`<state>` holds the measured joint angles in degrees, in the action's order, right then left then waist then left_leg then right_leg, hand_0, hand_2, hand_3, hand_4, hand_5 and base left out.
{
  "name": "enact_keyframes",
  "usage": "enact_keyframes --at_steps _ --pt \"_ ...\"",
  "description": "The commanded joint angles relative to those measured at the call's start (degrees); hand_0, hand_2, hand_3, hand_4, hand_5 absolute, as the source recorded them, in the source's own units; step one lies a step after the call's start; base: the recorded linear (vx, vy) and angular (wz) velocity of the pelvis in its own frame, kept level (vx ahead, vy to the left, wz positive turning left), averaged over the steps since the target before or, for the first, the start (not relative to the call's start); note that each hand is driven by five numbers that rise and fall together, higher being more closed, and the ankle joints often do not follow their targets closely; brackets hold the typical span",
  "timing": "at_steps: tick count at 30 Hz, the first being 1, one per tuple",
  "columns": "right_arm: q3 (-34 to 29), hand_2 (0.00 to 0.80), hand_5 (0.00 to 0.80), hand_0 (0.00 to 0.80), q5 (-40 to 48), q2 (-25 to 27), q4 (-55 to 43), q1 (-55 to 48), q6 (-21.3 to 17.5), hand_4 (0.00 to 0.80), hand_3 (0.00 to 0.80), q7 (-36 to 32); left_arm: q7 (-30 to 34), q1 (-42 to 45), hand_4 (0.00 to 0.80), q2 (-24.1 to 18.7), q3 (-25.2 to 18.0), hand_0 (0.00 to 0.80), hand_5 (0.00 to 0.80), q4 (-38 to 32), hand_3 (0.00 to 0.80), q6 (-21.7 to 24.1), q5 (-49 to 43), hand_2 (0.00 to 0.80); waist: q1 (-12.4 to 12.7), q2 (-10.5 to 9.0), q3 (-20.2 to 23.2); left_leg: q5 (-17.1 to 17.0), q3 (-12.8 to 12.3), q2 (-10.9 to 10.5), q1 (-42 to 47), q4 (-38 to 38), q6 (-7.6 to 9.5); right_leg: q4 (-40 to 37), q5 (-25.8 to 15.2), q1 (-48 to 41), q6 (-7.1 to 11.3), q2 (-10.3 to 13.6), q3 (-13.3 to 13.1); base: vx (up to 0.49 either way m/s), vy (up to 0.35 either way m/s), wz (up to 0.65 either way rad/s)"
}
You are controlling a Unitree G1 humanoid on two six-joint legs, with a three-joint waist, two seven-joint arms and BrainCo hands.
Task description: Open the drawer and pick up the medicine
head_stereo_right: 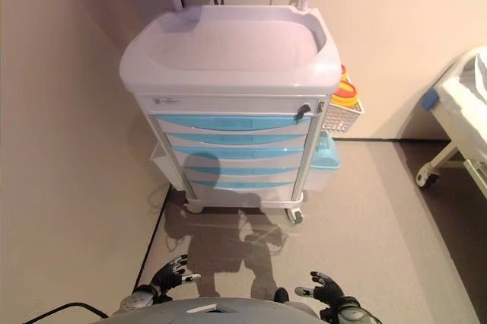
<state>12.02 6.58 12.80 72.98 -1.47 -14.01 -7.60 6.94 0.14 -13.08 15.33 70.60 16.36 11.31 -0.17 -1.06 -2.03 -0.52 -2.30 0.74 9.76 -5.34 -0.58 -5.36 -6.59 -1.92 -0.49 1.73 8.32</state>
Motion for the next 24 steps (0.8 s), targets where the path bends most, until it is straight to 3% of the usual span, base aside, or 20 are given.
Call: enact_keyframes --at_steps 1,8,16,24 --pt "0.89 0.0 0.0 0.0 -1.17 -1.44 0.78 4.06 -1.36 0.0 0.0 0.32 1.53 -3.41 0.0 1.74 -2.31 0.0 0.0 3.12 0.0 1.41 1.11 0.0 -0.61 -0.03 -1.19 3.52 -1.61 -3.28 -2.68 0.34 1.85 3.18 7.17 -4.2 4.49 0.35 -0.34 0.027 0.014 -0.03" --pt "1.05 0.0 0.0 0.0 -0.86 -1.44 0.8 4.06 -1.02 0.0 0.0 0.8 -0.29 -3.36 0.0 1.61 -3.17 0.0 0.0 3.34 0.0 0.49 2.52 0.0 -0.13 -0.49 -1.57 3.78 -1.33 -3.49 -2.28 0.34 2.21 3.24 7.23 -4.5 4.41 0.3 -0.19 0.026 -0.005 -0.02" --pt "0.4 0.0 0.0 0.0 -0.39 -1.54 1.22 3.66 -1.82 0.0 0.0 1.03 -4.14 -3.31 0.0 1.73 -5.8 0.0 0.0 5.02 0.0 -5.02 5.14 0.0 -0.1 -0.64 -1.43 3.84 -1.39 -3.47 -1.99 0.34 2.17 2.94 6.98 -4.8 4.58 0.52 0.11 0.051 0.004 0.0" --pt "0.66 0.0 0.0 0.0 0.17 -0.77 0.08 3.48 -1.46 0.0 0.0 1.3 -4.38 -4.2 0.0 0.82 -8.01 0.0 0.0 4.69 0.0 -4.67 9.99 0.0 -0.87 -0.19 -3.47 3.69 -1.78 -3.57 -2.95 0.51 2.67 4.85 7.35 -2.58 4.52 0.98 -0.75 0.034 0.035 -0.01"
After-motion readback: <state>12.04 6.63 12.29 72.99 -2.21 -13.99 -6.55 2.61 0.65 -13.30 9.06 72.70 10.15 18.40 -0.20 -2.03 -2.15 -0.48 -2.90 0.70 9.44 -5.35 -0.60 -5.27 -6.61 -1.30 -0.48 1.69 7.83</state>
